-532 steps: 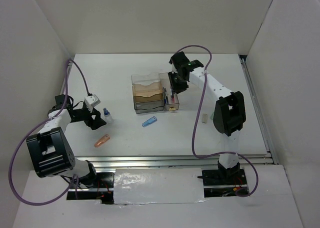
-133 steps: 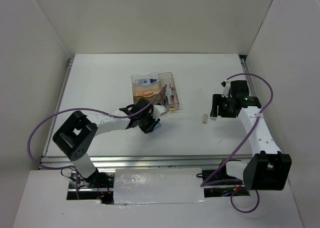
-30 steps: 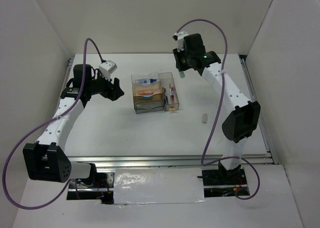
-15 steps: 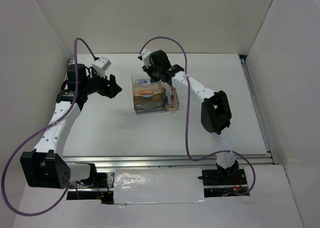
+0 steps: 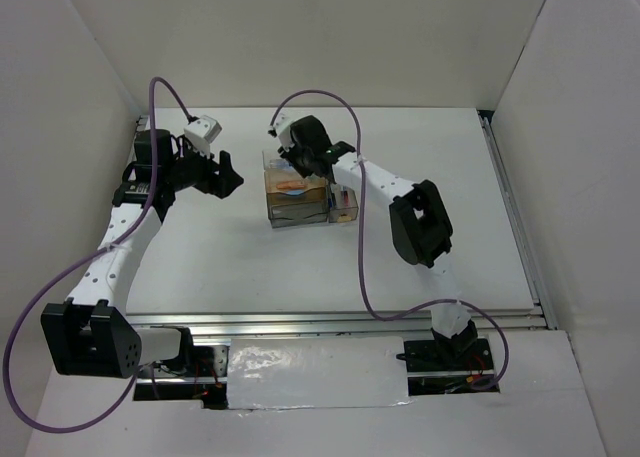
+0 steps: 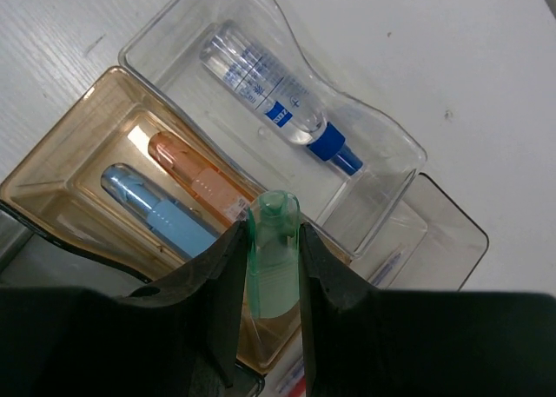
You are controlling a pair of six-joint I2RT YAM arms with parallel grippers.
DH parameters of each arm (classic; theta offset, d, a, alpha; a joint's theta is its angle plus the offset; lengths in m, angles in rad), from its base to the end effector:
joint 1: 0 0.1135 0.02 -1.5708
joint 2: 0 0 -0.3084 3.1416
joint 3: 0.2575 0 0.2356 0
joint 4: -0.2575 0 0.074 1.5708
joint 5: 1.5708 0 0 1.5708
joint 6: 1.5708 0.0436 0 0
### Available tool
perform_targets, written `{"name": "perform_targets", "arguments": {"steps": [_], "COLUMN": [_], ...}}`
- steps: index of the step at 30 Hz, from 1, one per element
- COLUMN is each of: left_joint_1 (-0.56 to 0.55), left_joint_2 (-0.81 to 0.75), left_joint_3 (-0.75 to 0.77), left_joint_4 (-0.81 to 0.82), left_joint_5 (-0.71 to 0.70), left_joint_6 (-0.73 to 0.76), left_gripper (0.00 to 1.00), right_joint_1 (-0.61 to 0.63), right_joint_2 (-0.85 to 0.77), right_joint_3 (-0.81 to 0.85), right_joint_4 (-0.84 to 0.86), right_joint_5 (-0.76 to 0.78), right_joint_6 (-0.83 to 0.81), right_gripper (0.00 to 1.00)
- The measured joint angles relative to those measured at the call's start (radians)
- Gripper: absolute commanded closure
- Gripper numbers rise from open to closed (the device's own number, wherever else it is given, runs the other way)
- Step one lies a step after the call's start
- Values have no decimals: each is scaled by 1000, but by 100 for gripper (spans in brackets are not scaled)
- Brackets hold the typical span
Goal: Sort the stationery into containers
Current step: Place the stationery into the container, then grab a piece of stationery with the right arm
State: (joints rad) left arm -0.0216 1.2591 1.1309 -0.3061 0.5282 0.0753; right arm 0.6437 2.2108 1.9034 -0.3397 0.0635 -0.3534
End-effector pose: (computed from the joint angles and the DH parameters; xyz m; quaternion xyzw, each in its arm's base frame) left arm 0.2598 -0.0276 0.3904 0.1797 0.8059 -0.2060 0.5252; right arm 0.4282 0.3178 0.2783 -0.4154 0.7926 0.0363 0.4448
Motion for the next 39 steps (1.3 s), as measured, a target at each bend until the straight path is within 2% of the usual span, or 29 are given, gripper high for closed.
{"name": "perform_targets", "arguments": {"steps": [6, 12, 17, 21, 23, 26, 29, 33, 39], "left_joint_1": [2, 2, 2, 2, 4, 9, 12, 13, 14], "left_joint_2": [0, -5, -32, -45, -43, -22, 0, -6, -63], "left_joint_3": [0, 0, 0, 5, 17, 66, 107, 90, 14], "left_joint_4": [0, 0, 0, -8, -27, -72, -99, -111, -121], "left_joint_5": [-3, -4, -22, -68, -99, -153, -190, -246, -293], "left_joint_6": [0, -4, -11, -32, -56, -107, -141, -185, -212], "left_gripper": [16, 15, 16, 15, 6, 1, 1, 1, 1], "right_joint_1": [0, -1, -44, -182, -276, -388, -452, -521, -579], "right_joint_2": [13, -39, -254, -501, -607, -706, -736, -745, -755], "right_joint_3": [0, -18, -92, -217, -299, -429, -544, -689, -777], "right_joint_4": [-10, -51, -98, -82, -77, -79, -111, -156, -215], "right_joint_5": [-5, -14, -47, -61, -42, -21, -28, -66, -98], "right_joint_6": [4, 56, 174, 278, 320, 367, 406, 454, 514], "right_gripper": [41, 41, 42, 43, 43, 43, 42, 42, 42]}}
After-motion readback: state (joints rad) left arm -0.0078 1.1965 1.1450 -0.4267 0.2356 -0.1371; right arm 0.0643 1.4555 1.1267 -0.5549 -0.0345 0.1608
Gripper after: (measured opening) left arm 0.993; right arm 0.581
